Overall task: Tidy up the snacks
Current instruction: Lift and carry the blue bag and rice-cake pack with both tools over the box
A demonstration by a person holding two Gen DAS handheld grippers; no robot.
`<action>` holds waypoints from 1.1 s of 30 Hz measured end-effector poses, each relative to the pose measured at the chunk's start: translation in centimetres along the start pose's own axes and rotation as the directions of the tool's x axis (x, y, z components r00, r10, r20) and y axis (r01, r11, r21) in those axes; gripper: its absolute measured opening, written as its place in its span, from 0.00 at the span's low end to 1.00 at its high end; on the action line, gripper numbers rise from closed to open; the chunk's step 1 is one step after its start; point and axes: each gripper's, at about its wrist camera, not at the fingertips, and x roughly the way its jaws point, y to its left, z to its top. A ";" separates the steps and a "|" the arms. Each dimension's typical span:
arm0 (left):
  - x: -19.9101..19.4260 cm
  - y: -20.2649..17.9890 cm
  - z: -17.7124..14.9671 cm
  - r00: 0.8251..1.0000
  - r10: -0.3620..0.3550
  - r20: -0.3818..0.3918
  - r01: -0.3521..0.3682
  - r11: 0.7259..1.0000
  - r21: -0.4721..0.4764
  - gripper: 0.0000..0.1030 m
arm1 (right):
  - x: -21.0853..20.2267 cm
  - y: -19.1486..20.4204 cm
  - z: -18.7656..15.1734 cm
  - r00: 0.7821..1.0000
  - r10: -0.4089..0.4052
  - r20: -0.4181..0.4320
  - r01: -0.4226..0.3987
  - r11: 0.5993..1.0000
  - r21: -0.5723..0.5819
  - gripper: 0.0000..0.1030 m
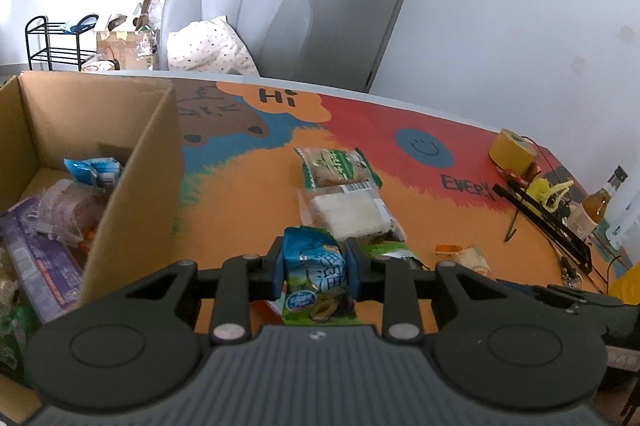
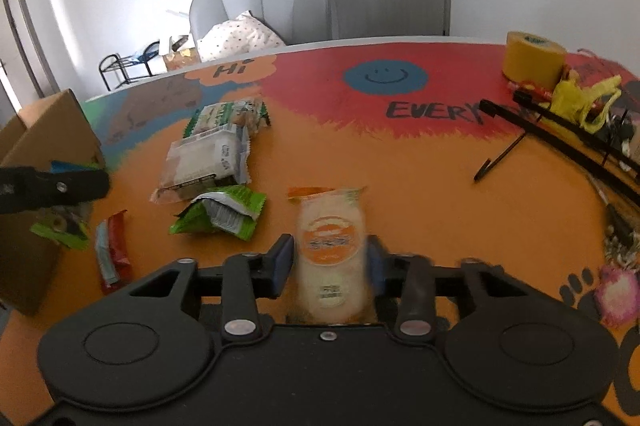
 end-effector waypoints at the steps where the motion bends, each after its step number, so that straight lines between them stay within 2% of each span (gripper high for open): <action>1: -0.1 0.1 0.1 1.000 0.002 0.002 -0.002 1.000 -0.001 0.28 | 0.0 0.1 0.1 1.000 0.002 -0.002 -0.002 1.000 -0.008 0.33; 16: -4.1 1.0 1.3 0.996 0.013 0.093 -0.013 1.000 -0.001 0.28 | -3.9 2.5 2.4 0.991 0.074 0.115 -0.071 0.997 -0.031 0.33; 33: -9.2 4.5 2.6 0.977 0.071 0.201 -0.065 0.997 -0.036 0.28 | -6.5 7.5 4.8 0.967 0.137 0.215 -0.122 0.989 -0.081 0.33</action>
